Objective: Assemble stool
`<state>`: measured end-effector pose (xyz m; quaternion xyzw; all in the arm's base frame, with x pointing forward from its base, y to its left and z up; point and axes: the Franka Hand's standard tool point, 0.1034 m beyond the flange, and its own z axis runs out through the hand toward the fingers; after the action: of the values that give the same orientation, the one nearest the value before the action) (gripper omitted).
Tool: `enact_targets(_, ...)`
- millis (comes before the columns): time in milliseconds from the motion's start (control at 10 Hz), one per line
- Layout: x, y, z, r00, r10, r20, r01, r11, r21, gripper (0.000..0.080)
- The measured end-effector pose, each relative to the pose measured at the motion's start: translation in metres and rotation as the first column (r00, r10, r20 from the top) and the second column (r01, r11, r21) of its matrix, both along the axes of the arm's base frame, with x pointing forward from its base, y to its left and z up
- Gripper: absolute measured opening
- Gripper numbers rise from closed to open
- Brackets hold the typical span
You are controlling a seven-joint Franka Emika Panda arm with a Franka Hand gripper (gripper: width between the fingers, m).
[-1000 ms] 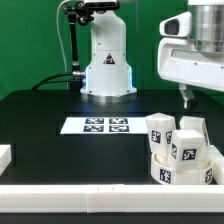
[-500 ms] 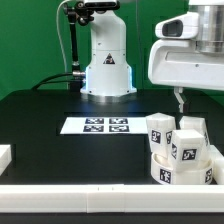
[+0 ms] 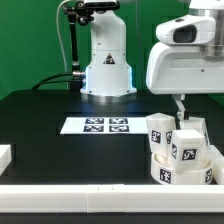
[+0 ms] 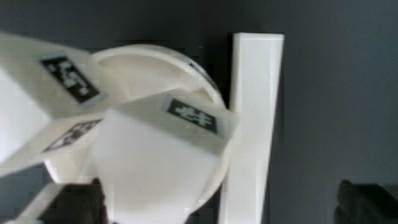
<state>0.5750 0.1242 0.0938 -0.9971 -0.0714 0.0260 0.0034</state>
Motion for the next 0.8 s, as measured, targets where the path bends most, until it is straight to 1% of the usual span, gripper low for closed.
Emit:
enact_targets(200, 0.0006, -0.0019, 0.0001, 0.987, 0.159, 0.002, -0.159, 0.987, 0.000, 0.0648)
enact_targets(300, 0.0022, -0.0010, 0.0007, 0.963, 0.270, 0.009, -0.270, 0.963, -0.011, 0.0648)
enact_targets(500, 0.0064, -0.0019, 0.0024, 0.879, 0.477, 0.017, -0.476, 0.879, -0.033, 0.0648)
enact_targets(600, 0.0066, -0.0033, 0.0023, 0.842, 0.539, 0.012, -0.538, 0.842, -0.037, 0.0648)
enact_targets(800, 0.0068, -0.0056, 0.0021, 0.806, 0.591, 0.009, -0.591, 0.806, -0.034, 0.0648)
